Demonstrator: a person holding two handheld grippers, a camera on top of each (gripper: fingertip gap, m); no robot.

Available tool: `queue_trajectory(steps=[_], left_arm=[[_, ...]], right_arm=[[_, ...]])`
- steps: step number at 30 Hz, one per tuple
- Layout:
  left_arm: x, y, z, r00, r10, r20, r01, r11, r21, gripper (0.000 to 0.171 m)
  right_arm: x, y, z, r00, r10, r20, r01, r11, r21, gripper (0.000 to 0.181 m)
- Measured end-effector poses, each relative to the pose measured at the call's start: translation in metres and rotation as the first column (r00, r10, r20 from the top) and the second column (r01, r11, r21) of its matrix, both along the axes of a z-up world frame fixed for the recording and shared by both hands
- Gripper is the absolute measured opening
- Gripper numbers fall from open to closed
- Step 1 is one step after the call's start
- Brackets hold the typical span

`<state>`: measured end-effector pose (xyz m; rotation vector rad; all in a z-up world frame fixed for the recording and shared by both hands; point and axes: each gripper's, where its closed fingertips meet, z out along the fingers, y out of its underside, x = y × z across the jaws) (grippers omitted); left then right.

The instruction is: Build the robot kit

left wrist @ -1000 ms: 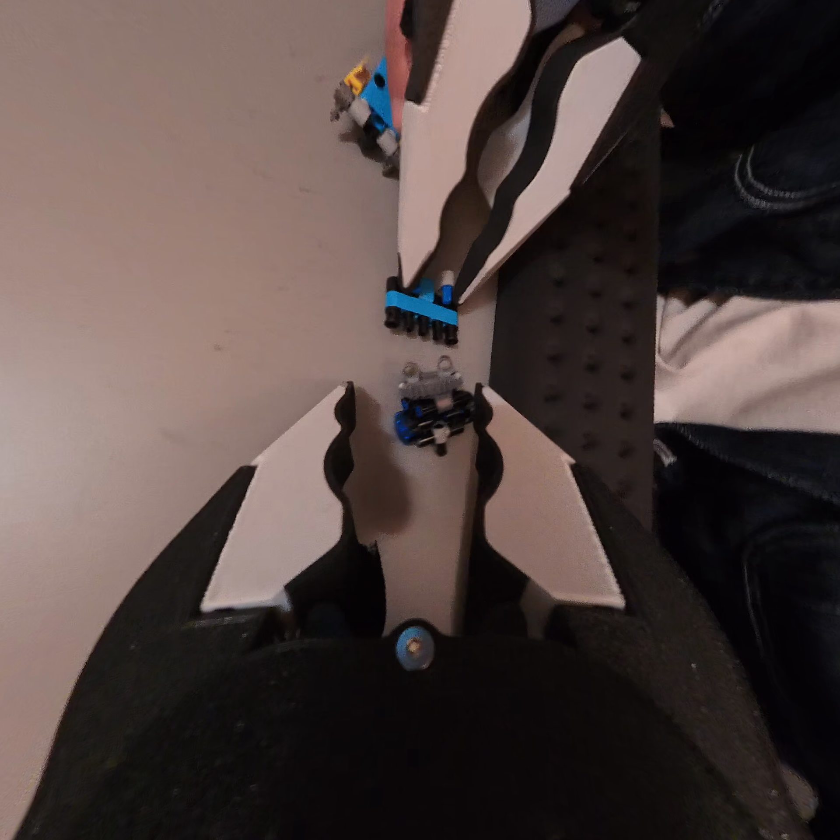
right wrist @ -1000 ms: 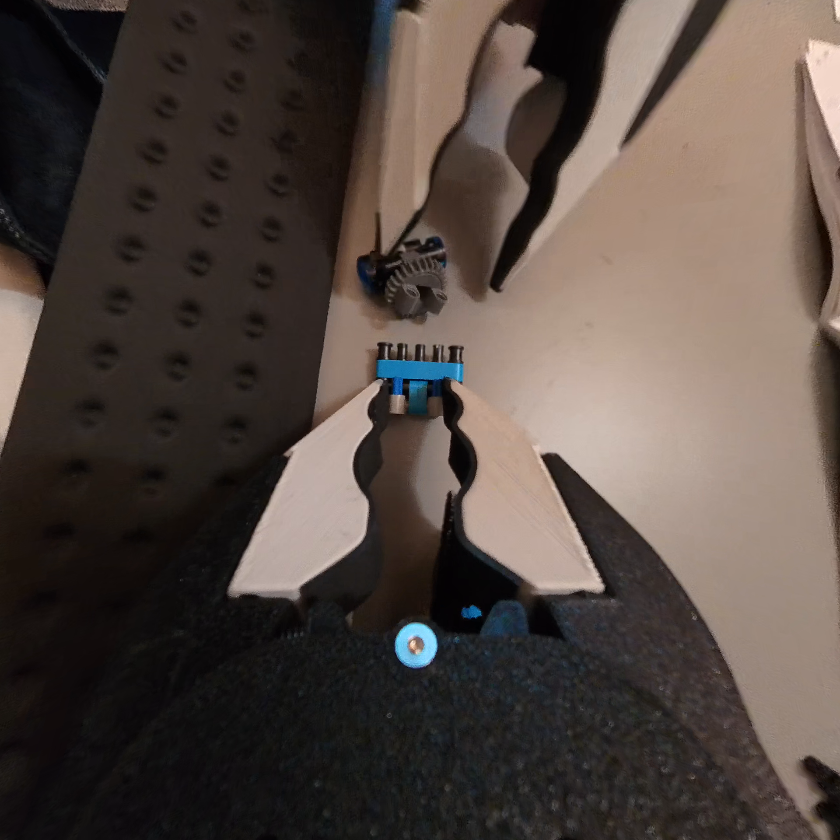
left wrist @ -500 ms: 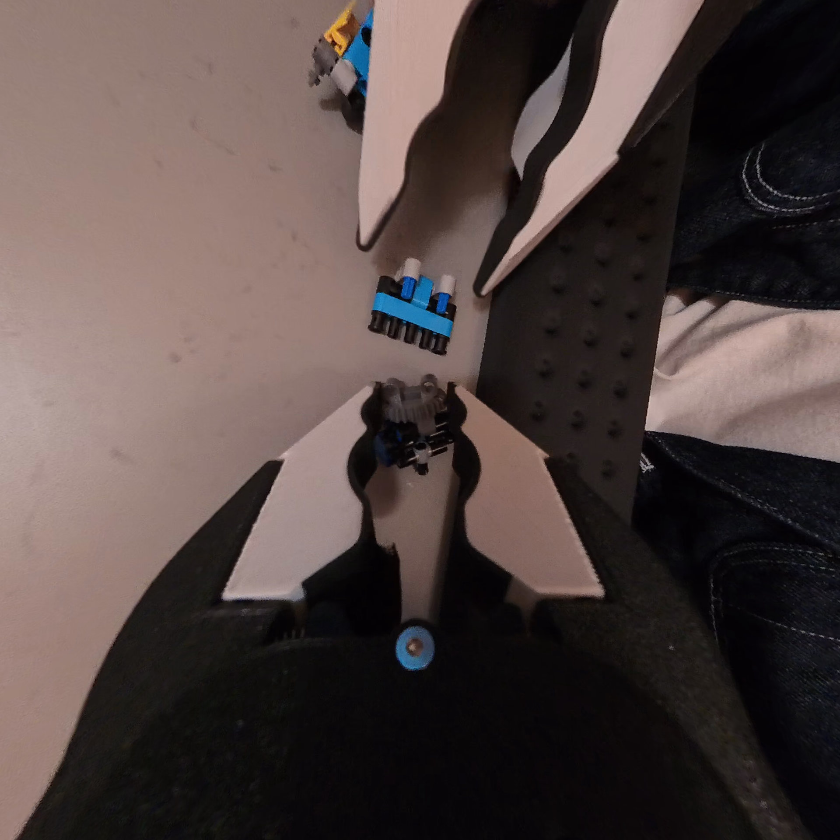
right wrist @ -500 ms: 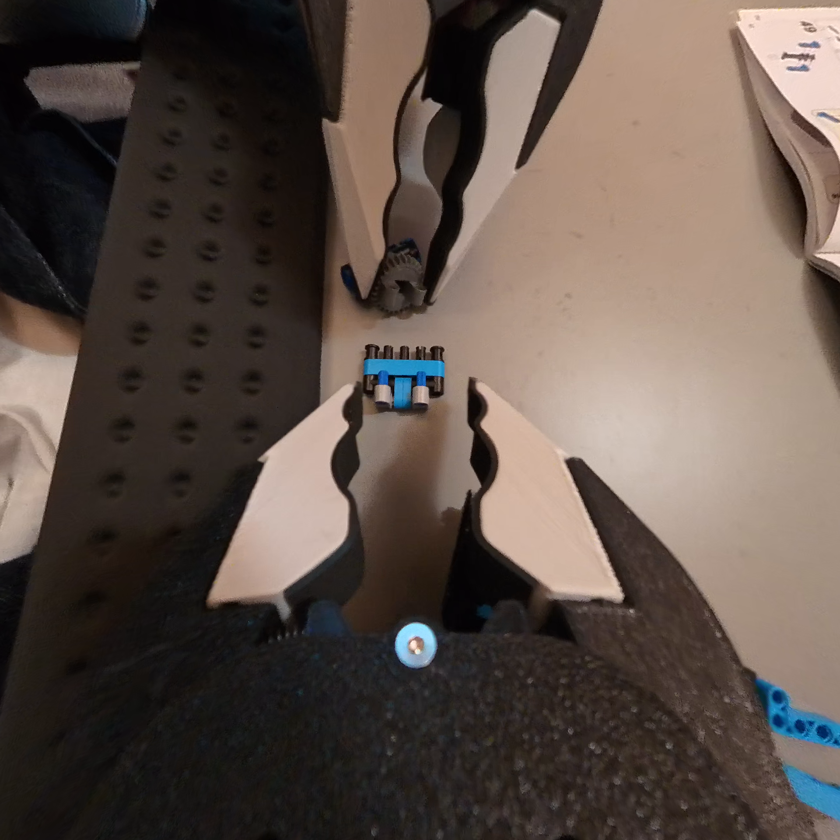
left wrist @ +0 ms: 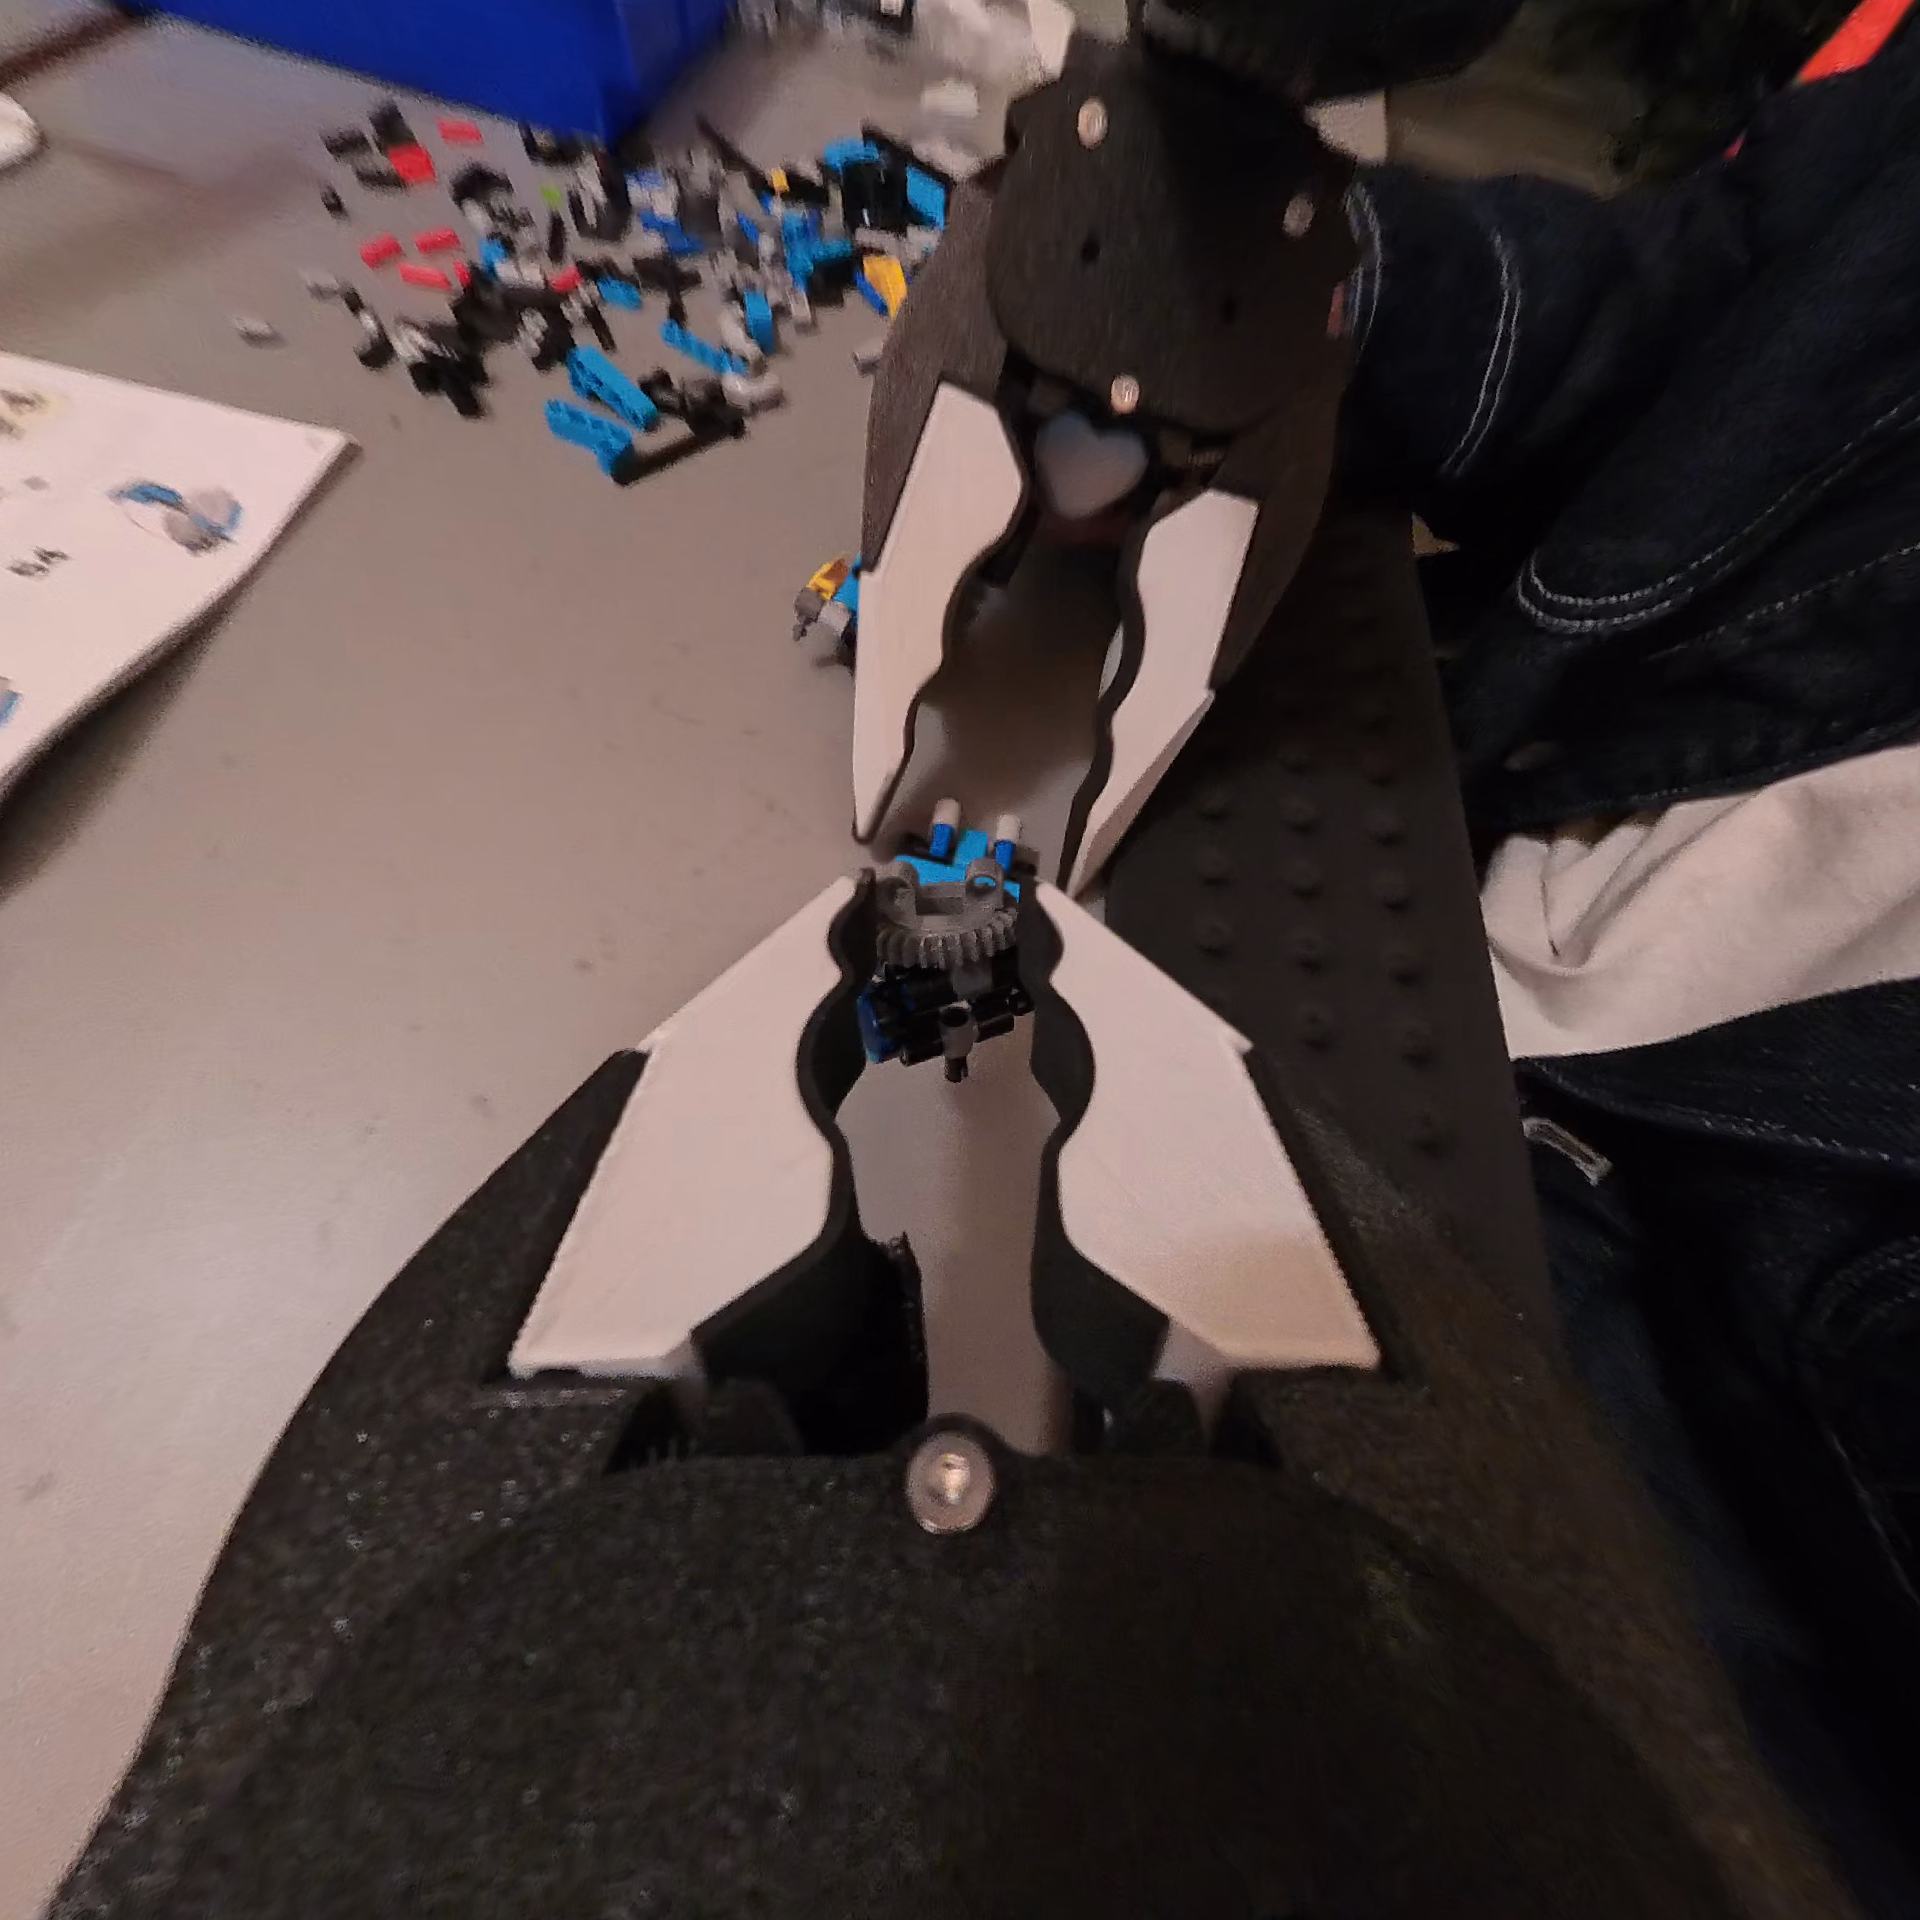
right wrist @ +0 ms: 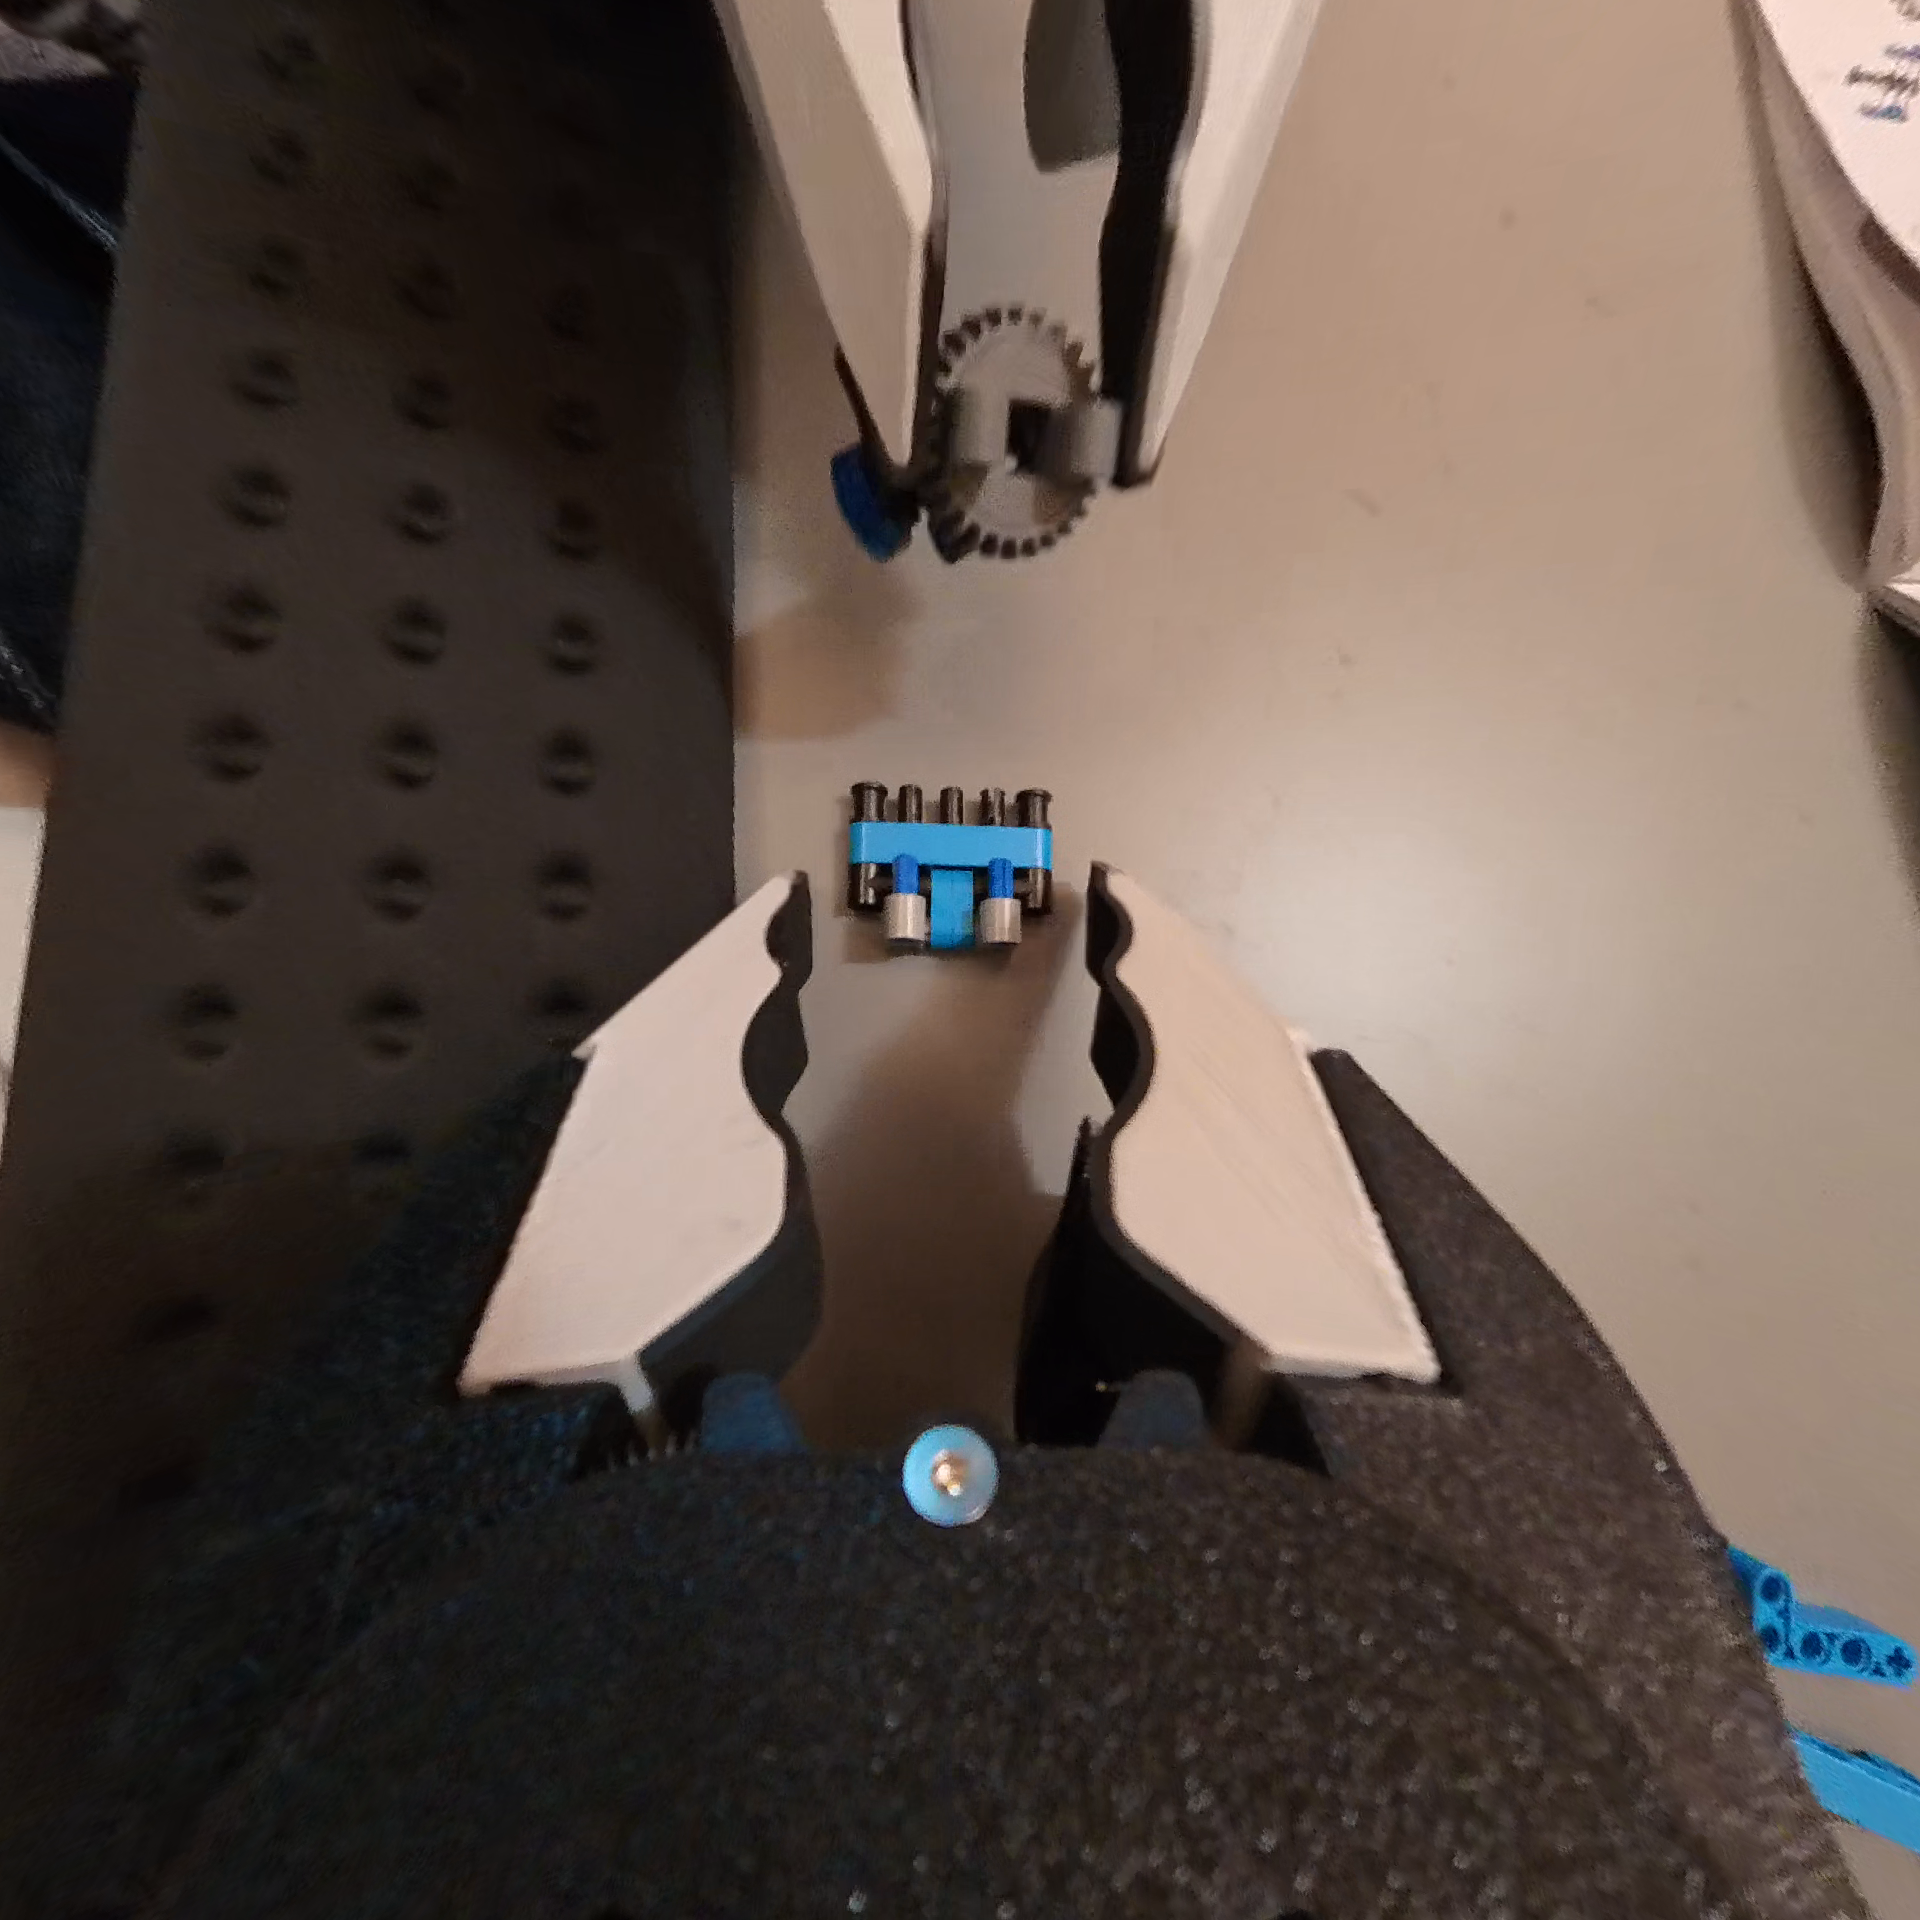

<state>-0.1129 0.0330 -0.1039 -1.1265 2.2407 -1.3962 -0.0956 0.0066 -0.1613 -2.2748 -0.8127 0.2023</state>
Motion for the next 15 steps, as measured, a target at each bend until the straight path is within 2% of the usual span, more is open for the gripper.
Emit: queue_trajectory(steps=[5,8,9,13,15], left_arm=[[0.004,0.003,0.009,0.991,0.039,0.126,-0.031,0.997,-0.069,0.027],[0.004,0.004,0.008,0.986,0.042,0.159,-0.037,0.999,-0.035,0.027],[0.004,0.003,0.008,0.985,0.046,0.169,-0.04,0.998,-0.04,0.026],[0.002,0.003,0.011,0.984,0.052,0.171,-0.04,0.997,-0.072,0.026],[0.001,0.002,0.014,0.983,0.051,0.174,-0.035,0.995,-0.093,0.026]], right_arm=[[-0.006,0.003,-0.003,0.998,0.005,-0.06,-0.008,0.998,-0.061,0.04],[-0.001,0.007,-0.001,0.999,-0.025,-0.028,0.023,0.998,-0.053,0.039],[0.001,0.012,0.007,0.998,-0.039,-0.051,0.038,0.999,-0.016,0.039],[-0.007,0.025,0.069,0.931,-0.017,-0.365,0.073,0.987,0.141,0.039],[-0.009,0.027,0.068,0.922,-0.009,-0.387,0.064,0.99,0.129,0.039]])
